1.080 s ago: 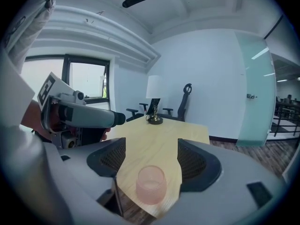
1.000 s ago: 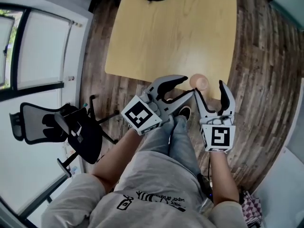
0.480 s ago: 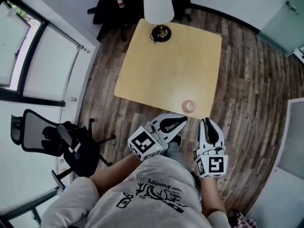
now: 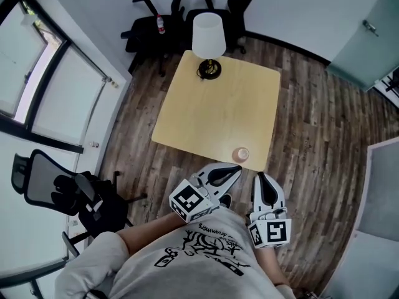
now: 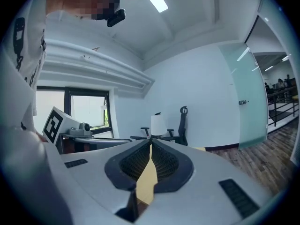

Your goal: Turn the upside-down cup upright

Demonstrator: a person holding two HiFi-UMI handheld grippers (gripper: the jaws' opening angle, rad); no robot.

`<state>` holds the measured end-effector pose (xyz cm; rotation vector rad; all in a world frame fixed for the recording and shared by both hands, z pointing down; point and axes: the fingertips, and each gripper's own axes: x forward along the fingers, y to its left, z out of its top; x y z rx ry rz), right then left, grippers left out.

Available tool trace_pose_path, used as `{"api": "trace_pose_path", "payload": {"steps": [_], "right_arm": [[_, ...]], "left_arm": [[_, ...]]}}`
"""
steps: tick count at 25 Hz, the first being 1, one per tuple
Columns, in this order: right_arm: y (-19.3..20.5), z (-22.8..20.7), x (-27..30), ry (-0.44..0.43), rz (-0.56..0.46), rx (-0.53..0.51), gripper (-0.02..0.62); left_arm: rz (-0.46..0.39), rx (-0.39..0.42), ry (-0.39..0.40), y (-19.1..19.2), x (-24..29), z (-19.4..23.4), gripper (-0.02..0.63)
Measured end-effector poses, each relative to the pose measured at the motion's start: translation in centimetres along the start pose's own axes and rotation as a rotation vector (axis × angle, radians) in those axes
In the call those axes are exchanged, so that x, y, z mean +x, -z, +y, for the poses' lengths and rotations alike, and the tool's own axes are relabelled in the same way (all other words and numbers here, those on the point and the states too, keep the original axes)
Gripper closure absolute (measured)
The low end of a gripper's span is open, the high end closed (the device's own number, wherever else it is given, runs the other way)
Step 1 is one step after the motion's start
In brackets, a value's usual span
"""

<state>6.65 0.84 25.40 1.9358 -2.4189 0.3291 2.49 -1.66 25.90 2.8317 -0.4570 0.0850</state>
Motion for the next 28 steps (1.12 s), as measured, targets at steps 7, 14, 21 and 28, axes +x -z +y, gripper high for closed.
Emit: {"api": "trace_pose_path", "payload": {"steps": [7, 14, 21, 28], "right_arm": [[-0.6, 2.3, -0.5, -0.020, -0.012, -0.028, 0.572], [-0.1, 2.3, -0.1, 0.002, -0.014, -0.092, 0.572], [1.1, 1.5, 0.3, 0.018, 0.013, -0.068, 0.572], [1.4, 1.5, 0.3, 0.020, 0.022, -0.068, 0.572]], "left_arm": [[-0.018, 0.045, -0.038, -0.8, -0.3, -1.1, 0.596], [-0.016, 0.100, -0.054, 0.3, -0.3, -1.1, 0.596], [-0.012, 0.101, -0.071, 0.8, -0.3, -0.5, 0.596], [-0.011, 0.094, -0.081, 0.9, -0.6, -0.2, 0.595]]}}
